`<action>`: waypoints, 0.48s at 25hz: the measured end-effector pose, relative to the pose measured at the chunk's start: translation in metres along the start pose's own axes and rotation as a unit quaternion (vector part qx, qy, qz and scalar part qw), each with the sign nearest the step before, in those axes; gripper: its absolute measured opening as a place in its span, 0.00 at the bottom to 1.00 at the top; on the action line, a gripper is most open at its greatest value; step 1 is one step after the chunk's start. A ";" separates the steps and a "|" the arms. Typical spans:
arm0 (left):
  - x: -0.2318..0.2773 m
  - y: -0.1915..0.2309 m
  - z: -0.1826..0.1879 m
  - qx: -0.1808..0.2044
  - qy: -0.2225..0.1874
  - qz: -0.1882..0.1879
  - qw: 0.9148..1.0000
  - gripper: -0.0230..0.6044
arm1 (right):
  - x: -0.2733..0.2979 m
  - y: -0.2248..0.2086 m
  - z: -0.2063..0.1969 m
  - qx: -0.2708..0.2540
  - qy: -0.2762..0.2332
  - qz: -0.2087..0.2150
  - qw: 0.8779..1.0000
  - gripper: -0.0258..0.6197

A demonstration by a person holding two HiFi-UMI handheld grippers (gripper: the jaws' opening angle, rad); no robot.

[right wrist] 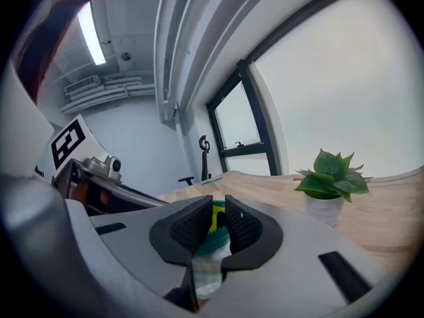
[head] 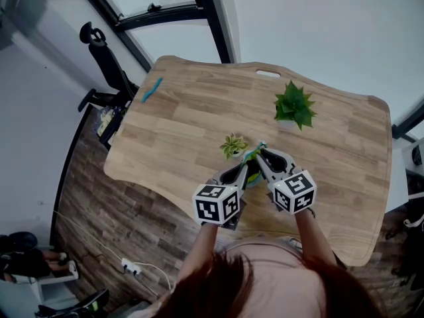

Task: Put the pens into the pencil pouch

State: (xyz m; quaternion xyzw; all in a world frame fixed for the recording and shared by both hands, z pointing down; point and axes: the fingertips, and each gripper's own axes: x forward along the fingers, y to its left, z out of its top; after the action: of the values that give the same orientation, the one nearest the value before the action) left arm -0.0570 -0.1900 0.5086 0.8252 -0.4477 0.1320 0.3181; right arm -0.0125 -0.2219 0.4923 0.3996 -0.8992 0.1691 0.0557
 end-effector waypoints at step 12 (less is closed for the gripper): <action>-0.001 0.000 -0.002 -0.004 -0.002 0.004 1.000 0.05 | -0.014 -0.010 0.026 0.033 -0.045 -0.006 0.998 0.10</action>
State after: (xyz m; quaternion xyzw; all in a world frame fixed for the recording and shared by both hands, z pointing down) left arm -0.0580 -0.1882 0.5093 0.8224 -0.4521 0.1295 0.3201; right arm 0.0047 -0.2274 0.4677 0.4137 -0.8924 0.1803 0.0027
